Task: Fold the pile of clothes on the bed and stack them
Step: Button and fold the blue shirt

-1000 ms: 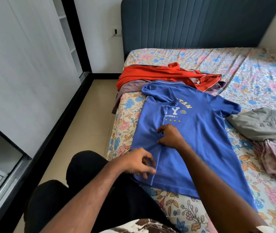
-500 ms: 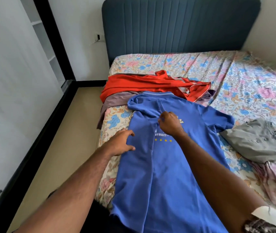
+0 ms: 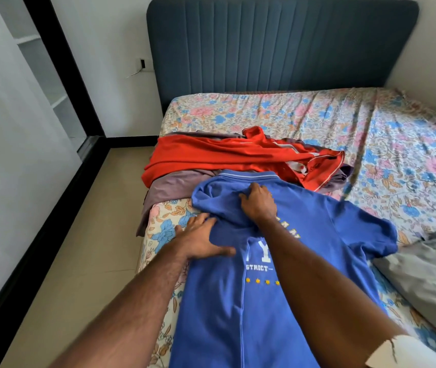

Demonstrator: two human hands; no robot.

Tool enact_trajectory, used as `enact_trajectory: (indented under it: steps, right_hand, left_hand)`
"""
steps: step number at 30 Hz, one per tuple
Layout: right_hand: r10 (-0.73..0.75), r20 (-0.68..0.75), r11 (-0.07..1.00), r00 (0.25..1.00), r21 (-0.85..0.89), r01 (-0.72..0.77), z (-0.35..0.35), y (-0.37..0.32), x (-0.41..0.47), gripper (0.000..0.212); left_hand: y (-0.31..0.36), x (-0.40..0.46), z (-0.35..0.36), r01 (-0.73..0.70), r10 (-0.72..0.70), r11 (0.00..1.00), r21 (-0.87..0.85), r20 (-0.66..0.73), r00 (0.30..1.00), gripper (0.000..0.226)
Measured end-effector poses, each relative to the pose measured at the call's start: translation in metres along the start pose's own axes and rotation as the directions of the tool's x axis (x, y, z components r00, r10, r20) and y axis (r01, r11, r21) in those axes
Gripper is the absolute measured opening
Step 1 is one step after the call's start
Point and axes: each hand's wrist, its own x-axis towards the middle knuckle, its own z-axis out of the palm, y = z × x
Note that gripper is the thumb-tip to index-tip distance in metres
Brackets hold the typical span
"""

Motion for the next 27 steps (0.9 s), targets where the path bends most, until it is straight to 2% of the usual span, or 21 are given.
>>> enact_trajectory:
  steps: [2,4,6,8,12,15,17,20,22,24,27]
  right_hand:
    - [0.018,-0.109,0.998,0.994,0.066,-0.011,-0.001,0.000,-0.003,0.041]
    - [0.090,-0.183,0.993,0.979,0.090,-0.074,-0.007,0.008,-0.003,0.043]
    - [0.110,-0.178,0.992,0.978,0.077,-0.098,-0.010,0.023,0.000,0.052]
    - [0.087,-0.128,0.994,0.988,0.081,-0.077,-0.009,0.036,0.002,0.056]
    - [-0.006,-0.086,0.987,0.996,0.161,0.020,-0.005,0.056,0.002,0.051]
    - [0.036,-0.086,0.964,0.996,0.264,-0.012,-0.013,0.061,0.004,0.048]
    - [0.096,-0.124,0.962,0.988,0.265,-0.061,-0.020,0.059,0.004,0.050]
    - [0.143,-0.181,0.983,0.973,0.142,-0.118,-0.028,0.057,-0.001,0.060]
    - [0.127,-0.139,0.991,0.982,0.068,-0.118,-0.032,0.067,-0.005,0.061]
    - [0.126,-0.134,0.991,0.983,0.050,-0.120,-0.040,0.084,-0.005,0.051]
    - [0.178,-0.287,0.984,0.941,0.025,-0.179,-0.073,0.118,-0.007,0.037]
  left_hand:
    - [-0.002,0.013,-0.004,0.049,-0.052,0.998,-0.036,-0.093,0.994,0.093]
    - [-0.007,0.028,-0.007,0.083,-0.089,0.995,-0.046,-0.136,0.987,0.070]
    - [-0.012,0.040,-0.012,0.094,-0.104,0.993,-0.076,-0.140,0.985,0.063]
    - [-0.013,0.052,-0.017,0.095,-0.105,0.992,-0.084,-0.123,0.987,0.067]
    - [-0.003,0.069,-0.024,0.126,-0.130,0.991,-0.045,-0.093,0.987,0.084]
    - [0.007,0.072,-0.030,0.194,-0.190,0.978,0.073,-0.067,0.980,0.092]
    - [0.014,0.076,-0.030,0.215,-0.202,0.957,0.194,-0.081,0.976,0.095]
    - [0.019,0.079,-0.023,0.251,-0.221,0.931,0.266,-0.139,0.965,0.097]
    - [0.026,0.079,-0.019,0.263,-0.213,0.928,0.264,-0.201,0.956,0.096]
    - [0.035,0.076,-0.016,0.247,-0.156,0.928,0.279,-0.308,0.938,0.095]
    - [0.055,0.071,-0.011,0.163,-0.026,0.938,0.307,-0.405,0.914,0.091]
